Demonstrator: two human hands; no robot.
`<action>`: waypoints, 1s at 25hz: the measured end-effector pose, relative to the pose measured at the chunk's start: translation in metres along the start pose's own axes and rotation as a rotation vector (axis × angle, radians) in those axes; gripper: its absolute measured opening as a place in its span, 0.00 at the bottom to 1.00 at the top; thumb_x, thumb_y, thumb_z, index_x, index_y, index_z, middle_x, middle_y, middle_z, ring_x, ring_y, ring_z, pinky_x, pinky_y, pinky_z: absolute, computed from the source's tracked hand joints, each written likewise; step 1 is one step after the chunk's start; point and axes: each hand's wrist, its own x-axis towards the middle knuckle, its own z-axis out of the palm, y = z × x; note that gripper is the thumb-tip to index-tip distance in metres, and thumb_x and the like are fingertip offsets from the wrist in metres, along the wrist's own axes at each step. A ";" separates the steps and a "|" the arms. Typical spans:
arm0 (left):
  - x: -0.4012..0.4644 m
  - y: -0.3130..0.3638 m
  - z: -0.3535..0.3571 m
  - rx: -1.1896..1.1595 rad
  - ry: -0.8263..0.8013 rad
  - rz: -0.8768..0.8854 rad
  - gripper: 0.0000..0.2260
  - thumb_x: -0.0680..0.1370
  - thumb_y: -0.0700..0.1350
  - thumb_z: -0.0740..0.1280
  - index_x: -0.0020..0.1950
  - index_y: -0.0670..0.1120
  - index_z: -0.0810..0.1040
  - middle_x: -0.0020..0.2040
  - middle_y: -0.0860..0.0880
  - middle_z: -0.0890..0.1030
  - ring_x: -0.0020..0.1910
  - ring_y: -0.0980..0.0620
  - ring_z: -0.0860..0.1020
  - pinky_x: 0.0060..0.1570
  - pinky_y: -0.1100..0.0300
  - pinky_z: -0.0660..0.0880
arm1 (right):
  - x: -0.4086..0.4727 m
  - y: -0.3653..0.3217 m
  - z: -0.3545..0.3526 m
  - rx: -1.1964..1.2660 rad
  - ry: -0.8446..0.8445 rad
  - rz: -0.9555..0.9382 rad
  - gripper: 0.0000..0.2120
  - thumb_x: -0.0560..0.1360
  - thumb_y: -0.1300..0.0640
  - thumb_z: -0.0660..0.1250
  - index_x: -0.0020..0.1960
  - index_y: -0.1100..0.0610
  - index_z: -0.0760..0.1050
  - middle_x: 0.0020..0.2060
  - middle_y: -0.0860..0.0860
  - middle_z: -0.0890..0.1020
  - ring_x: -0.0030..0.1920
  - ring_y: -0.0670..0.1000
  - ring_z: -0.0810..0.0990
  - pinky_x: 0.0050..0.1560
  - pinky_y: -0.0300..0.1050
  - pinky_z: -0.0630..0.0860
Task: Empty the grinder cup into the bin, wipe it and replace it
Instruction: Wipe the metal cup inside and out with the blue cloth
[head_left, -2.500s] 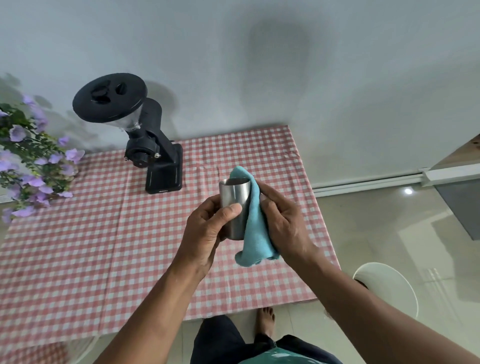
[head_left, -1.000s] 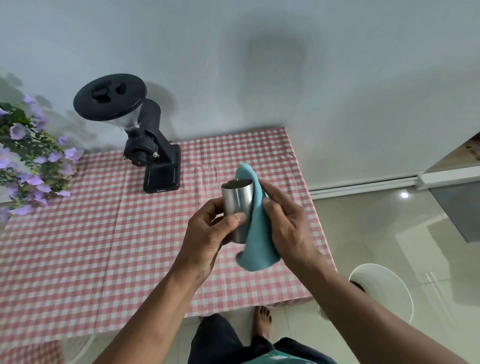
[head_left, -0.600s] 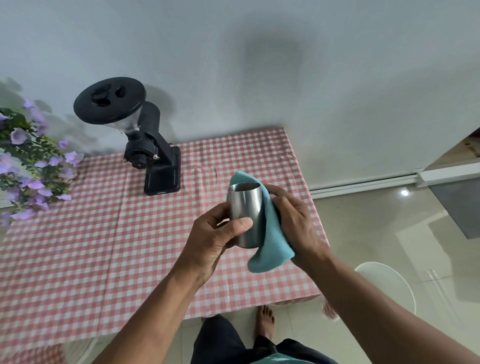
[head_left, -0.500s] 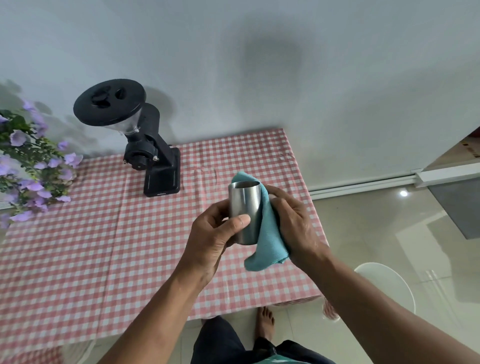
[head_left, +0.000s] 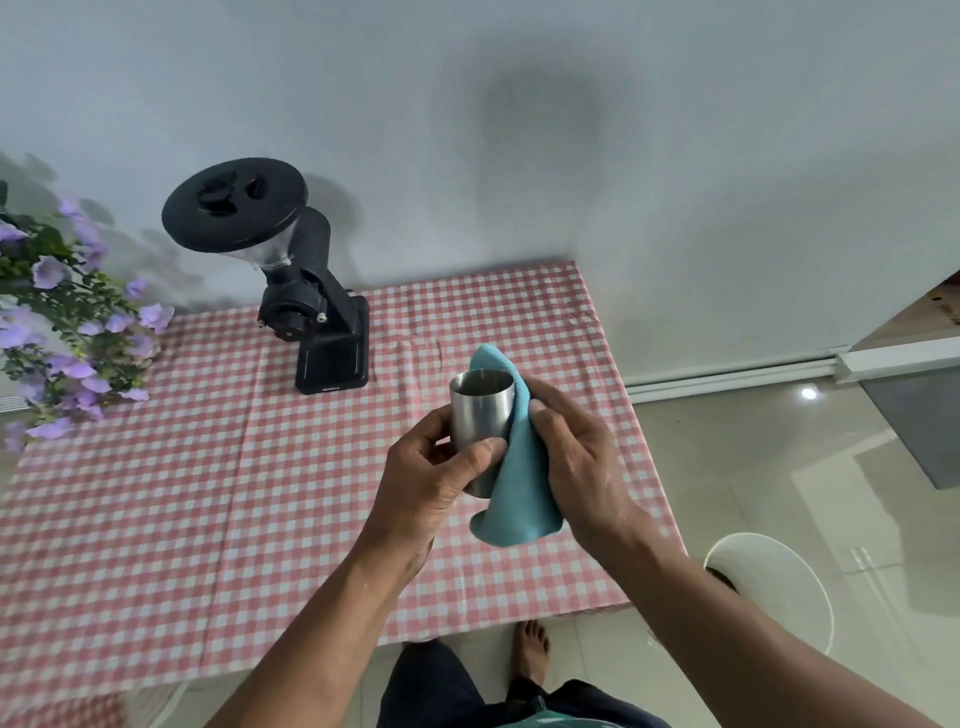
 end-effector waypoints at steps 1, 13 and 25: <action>0.000 0.000 -0.001 0.006 0.032 0.006 0.21 0.70 0.52 0.83 0.61 0.49 0.86 0.55 0.47 0.90 0.54 0.45 0.88 0.51 0.50 0.85 | -0.007 0.003 0.004 -0.033 -0.004 -0.006 0.17 0.87 0.59 0.58 0.72 0.52 0.77 0.62 0.48 0.85 0.59 0.49 0.85 0.57 0.46 0.84; 0.012 0.007 -0.008 -0.166 -0.044 -0.070 0.19 0.74 0.44 0.79 0.65 0.46 0.85 0.59 0.45 0.88 0.55 0.46 0.87 0.52 0.50 0.84 | 0.006 0.002 -0.004 0.048 -0.036 0.086 0.16 0.87 0.59 0.57 0.68 0.55 0.80 0.59 0.51 0.86 0.58 0.51 0.86 0.58 0.47 0.83; 0.017 -0.003 0.010 -0.062 -0.053 -0.079 0.22 0.68 0.48 0.80 0.60 0.46 0.86 0.55 0.43 0.89 0.54 0.44 0.87 0.53 0.48 0.85 | 0.029 -0.009 -0.014 0.082 0.040 0.149 0.17 0.86 0.60 0.56 0.61 0.55 0.83 0.51 0.49 0.89 0.49 0.47 0.87 0.49 0.42 0.81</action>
